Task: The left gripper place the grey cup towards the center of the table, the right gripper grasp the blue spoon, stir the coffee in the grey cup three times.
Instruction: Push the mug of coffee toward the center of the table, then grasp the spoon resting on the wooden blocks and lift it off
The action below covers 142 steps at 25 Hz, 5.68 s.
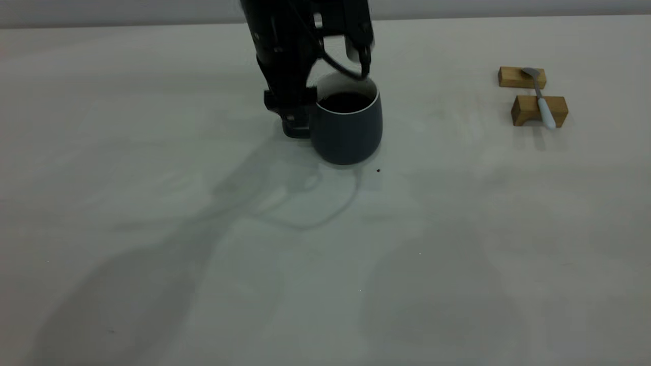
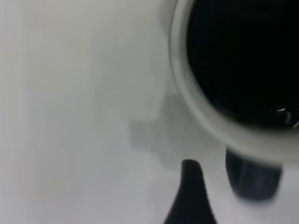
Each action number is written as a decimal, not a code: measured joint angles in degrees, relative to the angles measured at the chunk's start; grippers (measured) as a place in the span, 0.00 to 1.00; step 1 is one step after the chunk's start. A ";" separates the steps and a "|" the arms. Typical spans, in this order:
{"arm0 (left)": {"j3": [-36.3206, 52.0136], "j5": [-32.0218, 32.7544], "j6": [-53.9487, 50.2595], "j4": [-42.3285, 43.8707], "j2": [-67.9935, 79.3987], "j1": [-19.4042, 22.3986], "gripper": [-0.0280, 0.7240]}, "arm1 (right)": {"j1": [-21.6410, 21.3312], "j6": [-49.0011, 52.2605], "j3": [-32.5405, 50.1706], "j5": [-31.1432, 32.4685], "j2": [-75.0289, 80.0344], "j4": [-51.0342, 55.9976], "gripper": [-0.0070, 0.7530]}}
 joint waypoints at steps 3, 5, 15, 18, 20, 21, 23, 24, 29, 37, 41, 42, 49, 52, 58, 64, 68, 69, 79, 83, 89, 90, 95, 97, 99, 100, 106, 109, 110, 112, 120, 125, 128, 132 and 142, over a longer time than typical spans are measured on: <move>0.00 5.76 -0.47 0.00 -4.43 0.00 0.91 | 0.00 0.00 0.00 0.00 0.00 0.00 0.32; 0.00 9.91 -3.45 0.00 -8.12 0.00 0.86 | 0.00 0.00 0.00 0.00 0.00 0.00 0.32; 0.00 29.93 -31.25 6.21 -25.28 1.56 0.56 | 0.00 0.00 0.00 0.00 0.00 0.00 0.32; 0.00 32.14 -35.83 7.25 -29.21 1.70 0.49 | 0.00 0.00 0.00 0.00 0.00 0.00 0.32; 0.21 32.14 -38.54 7.48 -31.64 1.70 0.45 | 0.00 0.00 0.00 0.00 0.00 0.00 0.32; 0.72 32.14 -39.82 7.48 -33.21 1.70 0.43 | 0.00 0.00 0.00 0.00 0.00 0.00 0.32; 2.83 32.14 -41.20 7.53 -36.83 1.70 0.40 | 0.00 0.00 0.00 0.00 0.00 0.00 0.32; 3.93 32.14 -41.44 7.53 -38.53 1.70 0.38 | 0.00 0.00 0.00 0.00 0.00 0.00 0.32; 15.27 32.14 -44.33 6.33 -51.46 1.70 0.35 | 0.00 0.00 0.00 0.00 -0.06 0.00 0.32; 44.32 32.14 -56.88 6.00 -81.46 1.70 0.35 | 0.00 0.00 0.00 0.00 -0.06 0.00 0.32; 54.52 32.14 -58.90 3.70 -94.45 5.77 0.35 | 0.00 0.00 0.00 0.00 -0.06 0.00 0.32; 56.46 32.05 -58.95 3.06 -97.14 7.85 0.35 | 0.00 0.00 0.00 0.00 -0.06 0.00 0.32; 68.11 31.07 -59.02 2.03 -115.50 20.36 0.35 | 0.00 0.00 0.00 0.00 -0.06 0.00 0.32; 70.48 30.85 -58.89 1.93 -121.59 23.96 0.35 | 0.00 0.00 0.00 0.00 -0.06 0.00 0.32; 71.95 30.17 -56.75 0.18 -131.24 28.39 0.35 | 0.00 0.00 0.00 0.00 -0.06 0.00 0.32; 71.95 30.17 -55.38 -1.67 -135.72 28.65 0.35 | 0.00 0.00 0.00 0.00 -0.06 0.00 0.32; 71.95 30.17 -54.21 -2.57 -138.03 28.65 0.35 | 0.00 0.00 0.00 0.00 -0.06 0.00 0.32; 71.95 30.17 -53.78 -2.86 -138.71 28.65 0.35 | 0.00 0.00 0.00 0.00 -0.06 0.00 0.32; 71.95 30.23 -52.24 -4.00 -139.91 28.65 0.35 | 0.00 0.00 0.00 0.00 -0.06 0.00 0.32; 71.95 30.17 -52.24 -4.00 -139.91 28.65 0.35 | 0.00 0.00 0.00 0.00 -0.06 0.00 0.32; 71.95 30.17 -52.24 -4.00 -139.91 28.65 0.36 | 0.00 0.00 0.00 0.00 -0.06 0.00 0.32; 71.95 30.17 -52.24 -4.00 -139.91 28.65 0.36 | 0.00 0.00 0.00 0.00 -0.06 0.00 0.32; 71.95 30.17 -52.24 -4.00 -139.91 28.65 0.36 | 0.00 0.00 0.00 0.00 -0.06 0.00 0.32; 71.95 30.17 -52.24 -4.00 -139.91 28.65 0.36 | 0.00 0.00 0.00 0.00 -0.06 0.00 0.32; 71.95 30.17 -52.24 -4.00 -139.91 28.65 0.36 | 0.00 0.00 0.00 0.00 -0.06 0.05 0.32; 71.95 30.17 -52.24 -4.00 -139.91 28.65 0.36 | 0.00 0.06 0.00 0.00 -0.06 0.18 0.32; 71.95 30.17 -52.24 -4.00 -139.91 28.65 0.36 | 0.00 1.73 -0.15 -0.54 0.36 1.02 0.36; 71.95 30.17 -52.24 -4.00 -139.91 28.65 0.36 | 0.00 1.73 -1.96 -2.33 4.90 0.91 0.47; 71.95 30.17 -52.24 -4.00 -139.91 28.65 0.36 | 0.00 1.73 -2.67 -3.36 7.09 0.55 0.54; 71.95 30.17 -52.24 -4.00 -139.91 28.65 0.36 | 0.00 1.73 -4.40 -6.37 13.71 -0.86 0.67; 71.95 30.22 -52.24 -3.95 -139.91 28.65 0.36 | 0.00 1.57 -8.79 -20.98 41.36 -2.64 0.94; 71.95 30.22 -52.24 -3.95 -139.91 28.65 0.36 | 0.00 1.40 -10.88 -27.98 55.88 0.13 0.94; 71.95 30.22 -52.24 -3.95 -139.91 28.65 0.36 | 0.00 -0.26 -12.69 -31.67 65.01 2.47 0.93; 71.95 30.22 -52.24 -3.95 -139.91 28.65 0.36 | 0.00 -2.23 -17.13 -33.58 76.37 2.91 0.93; 71.95 30.22 -52.24 -3.95 -139.91 28.65 0.36 | 1.54 -2.98 -30.68 -34.30 100.66 2.78 0.93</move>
